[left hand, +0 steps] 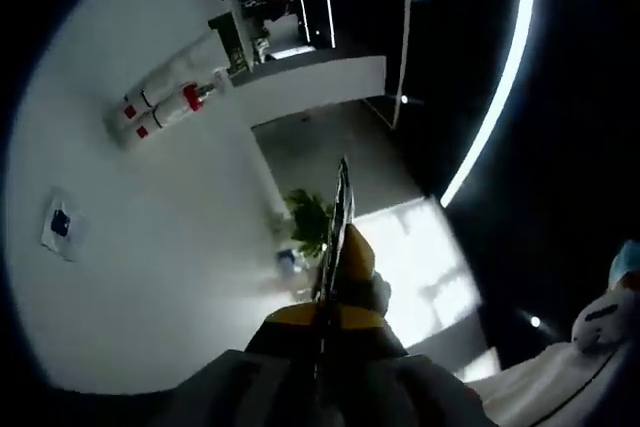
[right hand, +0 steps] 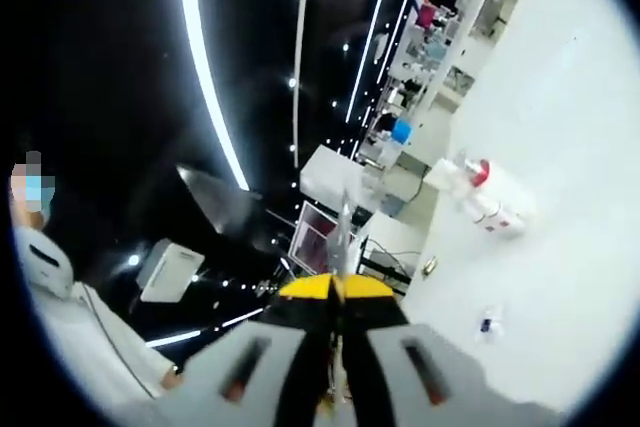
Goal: Arrange the skincare products in the storage area until every visible bottle or jar stands upright without overlapping.
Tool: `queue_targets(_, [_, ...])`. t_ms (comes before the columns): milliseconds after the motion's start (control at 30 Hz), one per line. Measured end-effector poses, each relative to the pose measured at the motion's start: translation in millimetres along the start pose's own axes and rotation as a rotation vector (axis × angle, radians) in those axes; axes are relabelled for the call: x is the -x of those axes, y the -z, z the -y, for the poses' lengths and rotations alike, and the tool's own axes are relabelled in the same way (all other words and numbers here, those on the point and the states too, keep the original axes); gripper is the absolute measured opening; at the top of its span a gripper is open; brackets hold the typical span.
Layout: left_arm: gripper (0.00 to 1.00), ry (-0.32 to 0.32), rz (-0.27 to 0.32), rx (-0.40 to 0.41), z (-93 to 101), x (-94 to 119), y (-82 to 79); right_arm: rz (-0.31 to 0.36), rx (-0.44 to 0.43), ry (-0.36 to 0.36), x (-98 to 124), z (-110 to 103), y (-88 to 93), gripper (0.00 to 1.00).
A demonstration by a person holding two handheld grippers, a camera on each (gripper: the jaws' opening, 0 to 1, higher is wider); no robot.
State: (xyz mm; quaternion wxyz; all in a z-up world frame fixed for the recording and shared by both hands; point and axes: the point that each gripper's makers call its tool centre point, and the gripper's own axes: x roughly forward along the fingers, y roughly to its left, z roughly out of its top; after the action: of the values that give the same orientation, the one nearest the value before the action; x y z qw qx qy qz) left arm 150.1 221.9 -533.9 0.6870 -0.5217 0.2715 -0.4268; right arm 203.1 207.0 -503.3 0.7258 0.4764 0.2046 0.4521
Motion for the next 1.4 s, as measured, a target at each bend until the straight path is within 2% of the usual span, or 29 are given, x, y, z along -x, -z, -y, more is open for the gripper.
queue_targets(33, [0.02,-0.019,-0.005,-0.041,-2.0,0.2,0.2,0.000,0.006,0.006,0.1,0.4,1.3,0.02])
queue_targets(267, [0.00,-0.010,-0.002,0.000,1.1,2.1,-4.6,0.013,-0.009,0.009,-5.1,-0.8,-0.1,0.03])
queue_targets(333, [0.00,-0.017,0.004,-0.040,3.2,1.6,-7.0,0.010,0.001,-0.001,-6.2,-1.8,-3.1,0.04])
queue_targets(467, [0.00,-0.024,0.021,-0.089,8.4,1.3,-14.9,0.039,0.012,-0.014,-5.5,-6.2,-9.8,0.17])
queue_targets(567, [0.00,-0.022,0.025,-0.152,10.9,1.9,-20.2,0.038,0.022,-0.022,-4.7,-7.4,-10.7,0.17])
queue_targets(700, [0.00,-0.020,0.016,-0.180,14.5,1.2,-26.5,0.041,0.027,-0.013,-2.2,-4.7,-11.3,0.23])
queue_targets(1000, [0.00,0.017,0.032,-0.206,23.8,3.6,-37.0,0.024,0.040,0.006,1.9,1.1,-7.2,0.27])
queue_targets(1167, [0.00,0.013,0.047,-0.212,21.0,11.7,-51.6,0.009,0.092,0.035,8.0,4.6,-4.3,0.31])
queue_targets(1400, [0.00,-0.014,0.090,-0.211,15.2,26.4,-77.7,-0.018,0.202,0.153,32.8,25.1,-1.9,0.43])
